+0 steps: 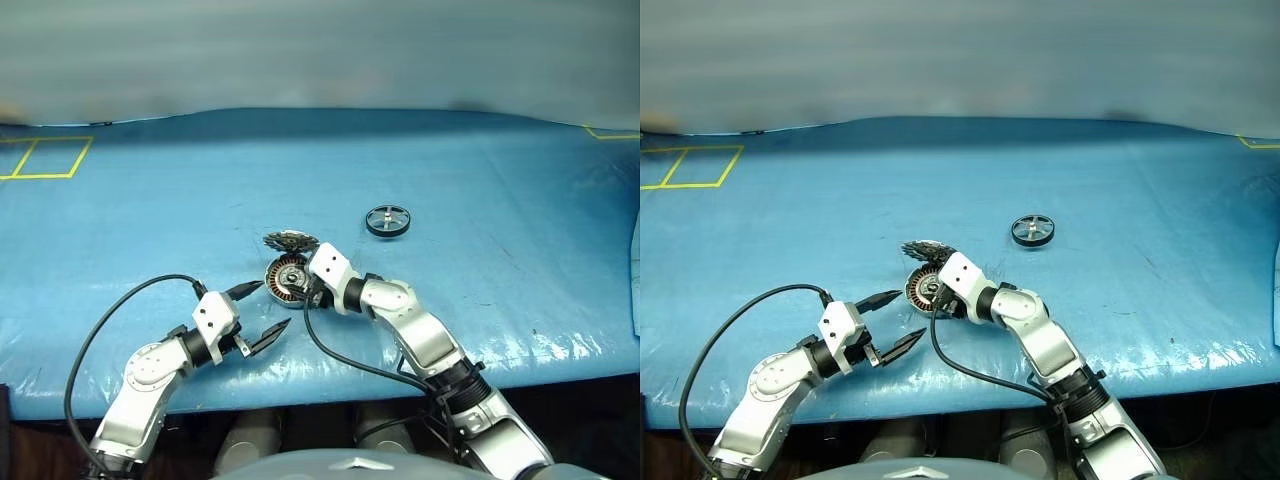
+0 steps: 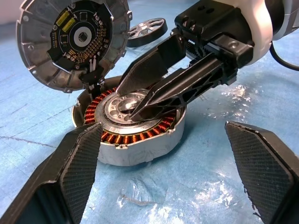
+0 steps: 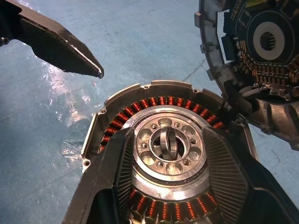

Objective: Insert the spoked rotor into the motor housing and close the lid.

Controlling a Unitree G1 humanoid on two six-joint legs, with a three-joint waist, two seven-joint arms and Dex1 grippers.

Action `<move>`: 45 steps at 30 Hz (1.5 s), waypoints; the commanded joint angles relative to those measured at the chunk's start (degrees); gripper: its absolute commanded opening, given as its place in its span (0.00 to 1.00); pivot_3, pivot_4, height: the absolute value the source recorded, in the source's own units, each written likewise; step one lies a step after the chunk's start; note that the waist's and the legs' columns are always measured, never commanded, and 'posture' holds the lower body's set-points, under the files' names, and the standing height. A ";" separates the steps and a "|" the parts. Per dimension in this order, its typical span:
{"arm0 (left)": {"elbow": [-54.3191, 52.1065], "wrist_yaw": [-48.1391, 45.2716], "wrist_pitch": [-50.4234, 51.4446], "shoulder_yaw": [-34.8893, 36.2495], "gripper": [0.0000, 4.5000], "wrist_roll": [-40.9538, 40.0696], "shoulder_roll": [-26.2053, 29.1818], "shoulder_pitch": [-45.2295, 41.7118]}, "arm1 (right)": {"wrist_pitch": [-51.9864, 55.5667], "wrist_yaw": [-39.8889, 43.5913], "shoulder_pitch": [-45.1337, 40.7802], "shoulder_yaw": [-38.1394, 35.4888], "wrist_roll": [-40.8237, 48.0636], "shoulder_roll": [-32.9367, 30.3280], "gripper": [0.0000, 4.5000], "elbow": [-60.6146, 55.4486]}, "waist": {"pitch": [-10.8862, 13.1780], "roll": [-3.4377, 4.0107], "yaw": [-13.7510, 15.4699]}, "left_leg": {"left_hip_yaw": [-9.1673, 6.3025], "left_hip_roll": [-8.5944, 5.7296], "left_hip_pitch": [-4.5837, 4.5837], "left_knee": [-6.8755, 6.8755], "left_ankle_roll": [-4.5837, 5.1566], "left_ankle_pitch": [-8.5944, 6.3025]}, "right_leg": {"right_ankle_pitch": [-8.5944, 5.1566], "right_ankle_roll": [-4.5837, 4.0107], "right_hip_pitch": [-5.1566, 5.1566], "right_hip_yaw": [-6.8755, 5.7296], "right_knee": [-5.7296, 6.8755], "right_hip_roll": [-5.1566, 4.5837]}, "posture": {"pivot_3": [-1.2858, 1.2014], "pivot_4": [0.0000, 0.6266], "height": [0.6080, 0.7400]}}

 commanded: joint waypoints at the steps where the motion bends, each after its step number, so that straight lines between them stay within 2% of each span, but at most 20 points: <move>1: -0.37 0.22 -1.49 0.85 0.99 0.19 -0.38 -0.21 | -1.08 -0.05 -0.08 -0.82 0.58 0.56 0.51 -1.35 | 0.00 0.00 0.00 | 0.00 0.00 0.00 0.00 0.00 0.00 | 0.00 0.00 0.00 0.00 0.00 0.00 | 0.52 0.24 1.00; 8: -0.08 0.45 -1.70 0.60 0.99 0.46 -0.55 -0.17 | 0.19 0.85 0.35 -1.95 3.10 1.43 0.51 -2.13 | 0.00 0.00 0.00 | -0.02 0.00 0.00 -0.01 -0.01 -0.01 | 0.00 0.00 0.01 -0.01 0.00 0.00 | 0.52 0.24 1.00; 11: 0.04 0.86 -2.05 0.51 0.99 0.92 -0.62 -0.17 | 1.18 1.86 0.66 -2.86 5.51 2.06 0.38 -2.77 | 0.00 0.00 0.01 | -0.02 0.00 0.00 -0.01 -0.01 -0.01 | 0.00 0.00 0.00 0.00 0.00 0.00 | 0.52 0.24 1.00; 16: -0.11 0.82 -1.82 0.45 0.99 1.05 -0.86 -0.07 | 3.05 1.21 0.56 -4.24 7.46 3.31 0.03 -2.66 | 0.01 0.01 -0.05 | -0.03 0.00 0.00 -0.02 -0.01 -0.01 | 0.00 0.00 -0.01 -0.01 0.00 0.00 | 0.52 0.24 1.00; 17: -0.12 0.83 -1.76 0.47 0.99 1.12 -0.93 -0.11 | 3.23 1.03 0.44 -4.32 7.39 3.36 0.01 -2.44 | 0.00 0.01 -0.06 | -0.04 0.01 0.00 -0.02 -0.01 -0.01 | 0.00 0.00 -0.02 -0.01 0.00 0.01 | 0.52 0.24 1.00; 31: -0.27 1.75 -1.30 0.37 0.99 2.23 -0.85 0.23 | 5.46 0.23 0.23 -1.50 3.96 1.72 0.01 0.33 | 0.00 0.01 -0.14 | -0.06 0.01 0.03 -0.03 -0.03 -0.02 | 0.00 0.00 -0.07 -0.04 -0.01 0.00 | 0.52 0.24 1.00; 45: -0.03 1.78 -1.12 0.36 0.99 2.22 -0.78 0.15 | 2.89 -1.44 -0.10 5.11 -5.34 -2.46 0.01 -0.15 | -0.02 0.01 -0.22 | -0.07 0.01 0.13 -0.01 -0.04 -0.02 | -0.12 -0.17 -0.03 -0.06 -0.01 -0.01 | 0.52 0.24 1.00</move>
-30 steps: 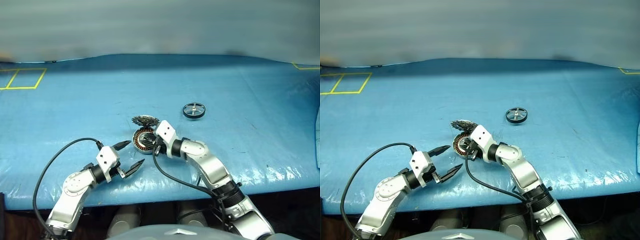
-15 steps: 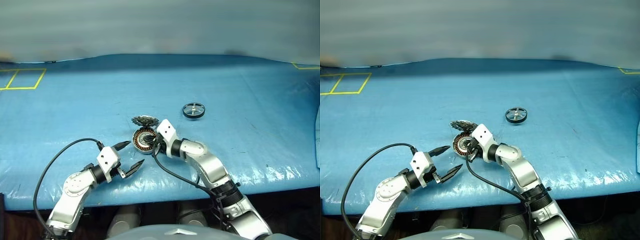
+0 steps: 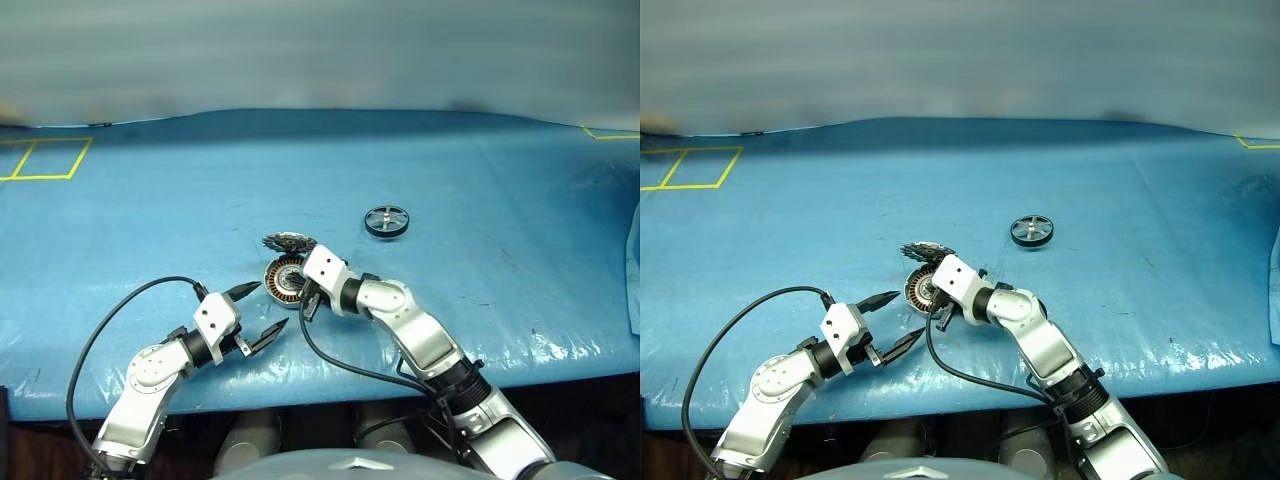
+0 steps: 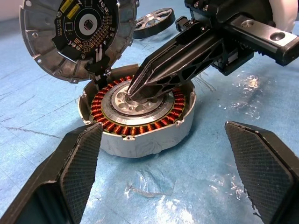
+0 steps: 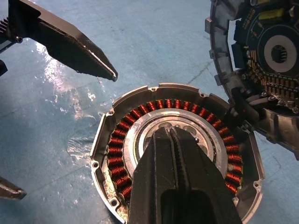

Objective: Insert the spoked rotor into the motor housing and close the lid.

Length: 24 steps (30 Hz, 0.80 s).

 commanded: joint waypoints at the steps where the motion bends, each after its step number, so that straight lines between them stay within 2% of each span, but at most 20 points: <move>1: -0.88 0.06 -0.35 0.38 0.99 -0.04 -0.15 0.02 | 0.38 -0.62 0.37 2.40 -3.59 -1.21 0.01 2.38 | 0.00 0.00 -0.01 | 0.00 0.00 0.00 0.00 0.00 0.00 | 0.00 0.00 0.00 0.00 0.00 0.00 | 0.52 0.24 1.00; 8: -0.59 -0.06 -0.58 0.59 0.99 -0.19 -0.07 0.45 | -1.65 -1.13 -0.22 5.40 -8.62 -2.72 0.01 5.11 | -0.09 -0.02 0.01 | 0.00 0.00 0.12 0.00 -0.05 -0.03 | -0.02 -0.02 0.08 -0.01 0.00 0.00 | 0.52 0.24 1.00; 19: -0.43 0.20 -0.55 0.36 0.99 -0.12 -0.51 0.67 | -1.43 -1.77 0.11 5.91 -12.14 -3.92 0.01 7.48 | -0.39 -0.03 0.38 | -0.01 0.00 0.44 0.00 -0.27 -0.16 | -0.08 -0.08 0.42 0.00 0.01 -0.04 | 0.52 0.24 1.00; 24: -0.50 0.23 -0.41 0.44 0.99 -0.19 -0.50 0.75 | -1.30 -0.22 1.41 2.31 -6.70 -1.97 0.01 3.68 | -0.45 -0.05 0.51 | -0.01 0.00 0.45 0.00 -0.27 -0.16 | -0.08 -0.08 0.43 -0.02 0.01 -0.09 | 0.52 0.24 1.00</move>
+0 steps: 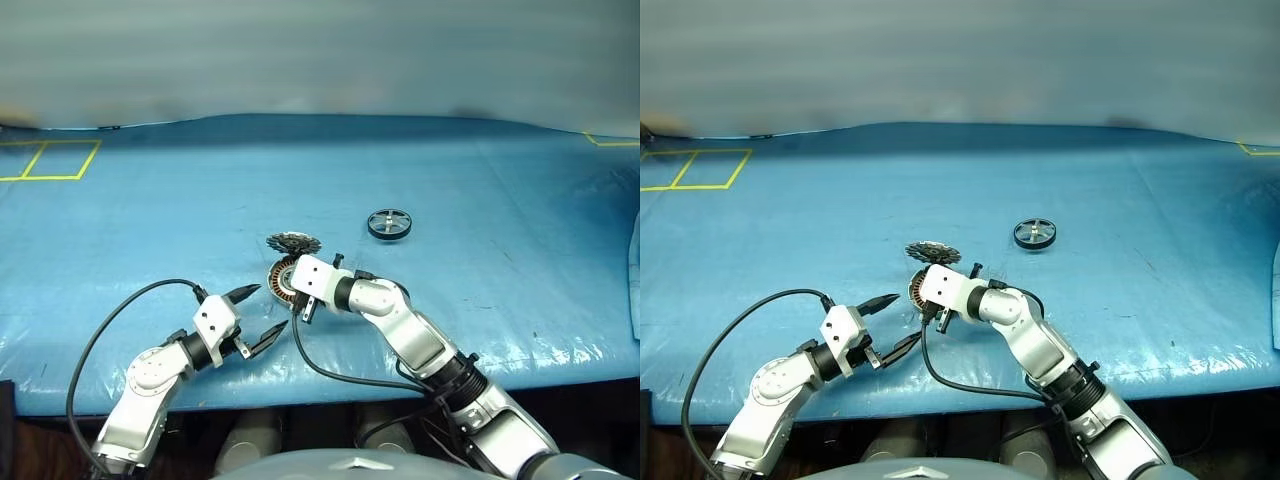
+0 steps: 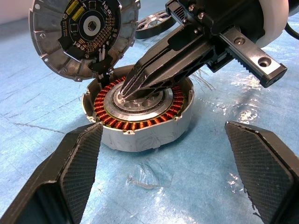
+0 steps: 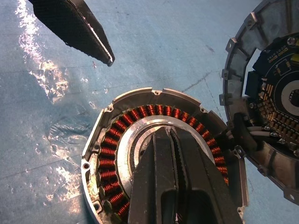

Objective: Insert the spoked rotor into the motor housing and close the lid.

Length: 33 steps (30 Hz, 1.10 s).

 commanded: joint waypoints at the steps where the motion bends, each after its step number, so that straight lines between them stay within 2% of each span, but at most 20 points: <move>1: -0.72 0.21 -0.40 0.45 0.99 -0.19 -0.38 0.04 | 2.75 2.13 3.34 -3.18 4.22 0.49 0.01 0.60 | 0.00 -0.01 0.04 | -0.01 0.00 -0.01 0.00 0.00 0.00 | 0.00 -0.01 0.00 -0.01 -0.01 0.00 | 0.52 0.24 1.00; 8: -0.82 0.23 -0.04 0.37 0.99 -0.12 -0.30 0.17 | 3.48 4.31 4.26 -7.45 11.51 3.03 0.01 -6.25 | 0.11 -0.01 -0.48 | -0.02 0.04 -0.39 -0.06 0.10 0.06 | -0.01 -0.02 -0.38 -0.02 0.00 0.08 | 0.52 0.24 1.00; 23: -0.72 0.45 0.35 0.05 0.99 0.08 -0.60 0.12 | 5.01 5.01 2.99 -6.75 11.51 0.90 0.01 -8.36 | 0.29 -0.03 -0.31 | -0.12 0.04 -0.59 -0.14 0.15 0.04 | -0.08 -0.11 -0.46 -0.16 -0.02 0.08 | 0.52 0.24 1.00; 24: -0.70 0.45 0.32 0.06 0.99 0.14 -0.66 0.14 | 5.00 4.89 3.02 -6.61 11.44 0.90 0.10 -8.41 | 0.30 -0.04 -0.30 | -0.13 0.04 -0.59 -0.14 0.15 0.04 | -0.09 -0.12 -0.46 -0.17 -0.03 0.08 | 0.52 0.24 1.00; 33: -0.35 0.46 0.37 0.08 0.99 0.43 -0.78 0.04 | 5.45 4.40 2.82 -6.29 11.75 1.64 0.10 -7.00 | 0.31 -0.05 -0.30 | -0.13 0.04 -0.59 -0.15 0.15 0.04 | -0.09 -0.11 -0.44 -0.17 -0.03 0.08 | 0.52 0.24 1.00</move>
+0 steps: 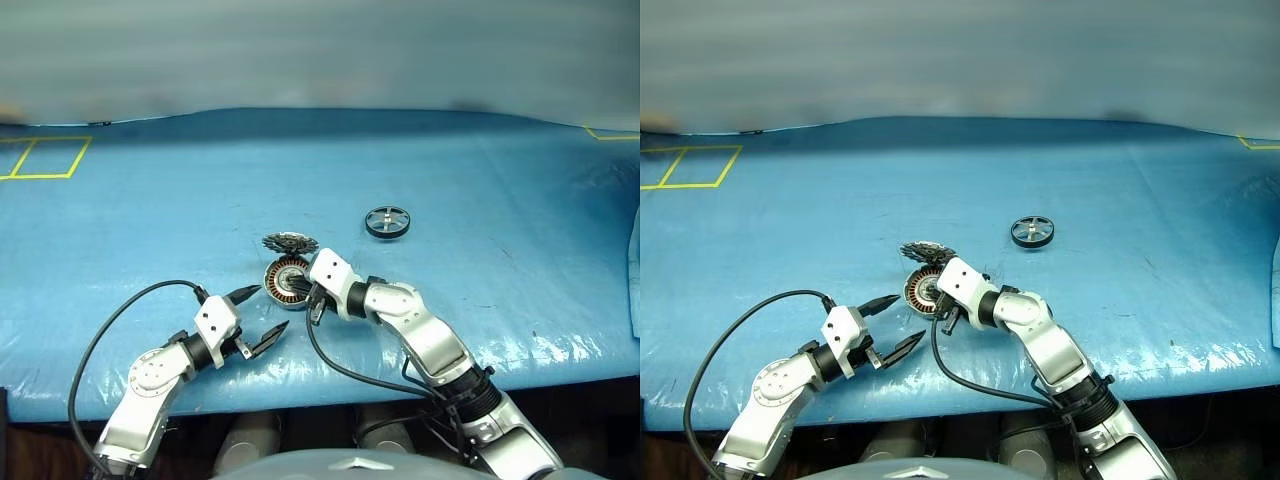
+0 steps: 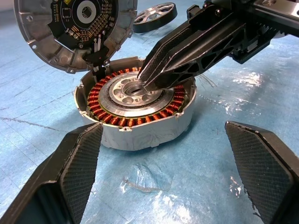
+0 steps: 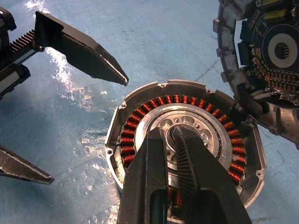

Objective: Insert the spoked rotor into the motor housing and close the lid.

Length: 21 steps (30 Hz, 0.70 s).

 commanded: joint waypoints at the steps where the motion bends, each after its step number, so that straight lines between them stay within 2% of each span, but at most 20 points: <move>1: -0.34 0.35 0.02 0.15 0.99 0.28 -0.23 -0.10 | -0.16 -0.28 -0.99 -0.30 0.53 1.11 0.10 -0.46 | 0.00 0.00 -0.01 | 0.00 0.00 0.00 0.00 0.00 0.00 | 0.00 0.00 0.00 0.00 0.00 0.00 | 0.52 0.24 1.00; 21: -0.63 0.22 0.36 0.07 0.99 0.30 -0.24 0.38 | -5.04 -2.35 -2.36 -0.56 -2.93 1.38 0.10 1.99 | 0.01 0.01 0.03 | 0.00 0.00 0.00 0.01 0.00 0.00 | 0.02 0.03 -0.01 -0.01 0.01 0.02 | 0.52 0.24 1.00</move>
